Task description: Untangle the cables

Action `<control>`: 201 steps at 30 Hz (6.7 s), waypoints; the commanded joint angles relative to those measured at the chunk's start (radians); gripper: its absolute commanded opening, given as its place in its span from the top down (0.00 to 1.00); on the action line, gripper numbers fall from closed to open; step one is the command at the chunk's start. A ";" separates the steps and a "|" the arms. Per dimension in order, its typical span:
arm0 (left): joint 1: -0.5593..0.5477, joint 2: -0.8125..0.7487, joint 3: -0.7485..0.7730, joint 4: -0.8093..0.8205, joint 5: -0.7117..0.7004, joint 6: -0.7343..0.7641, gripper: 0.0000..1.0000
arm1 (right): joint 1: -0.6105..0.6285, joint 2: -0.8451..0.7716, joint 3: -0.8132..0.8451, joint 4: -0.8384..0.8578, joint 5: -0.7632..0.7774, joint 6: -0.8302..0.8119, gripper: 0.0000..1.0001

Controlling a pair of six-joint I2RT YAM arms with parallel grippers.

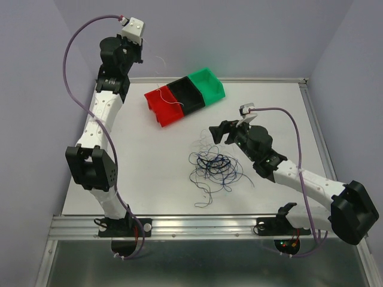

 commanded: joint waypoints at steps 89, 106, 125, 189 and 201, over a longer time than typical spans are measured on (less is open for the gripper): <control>-0.048 0.190 -0.311 0.101 -0.225 0.190 1.00 | 0.008 -0.050 -0.027 0.033 -0.064 -0.002 0.09; -0.119 0.487 0.027 -0.376 -0.319 0.206 1.00 | 0.006 -0.050 -0.030 0.031 -0.070 0.003 0.09; -0.122 0.426 0.223 -0.520 -0.322 0.183 0.49 | 0.006 -0.040 -0.028 0.030 -0.070 0.003 0.09; -0.502 0.202 -0.361 -0.283 0.112 -0.007 0.35 | 0.006 -0.188 -0.004 -0.220 0.272 0.047 0.11; -0.504 0.248 -0.354 -0.349 0.129 0.009 0.98 | 0.006 -0.200 -0.007 -0.219 0.269 0.041 0.11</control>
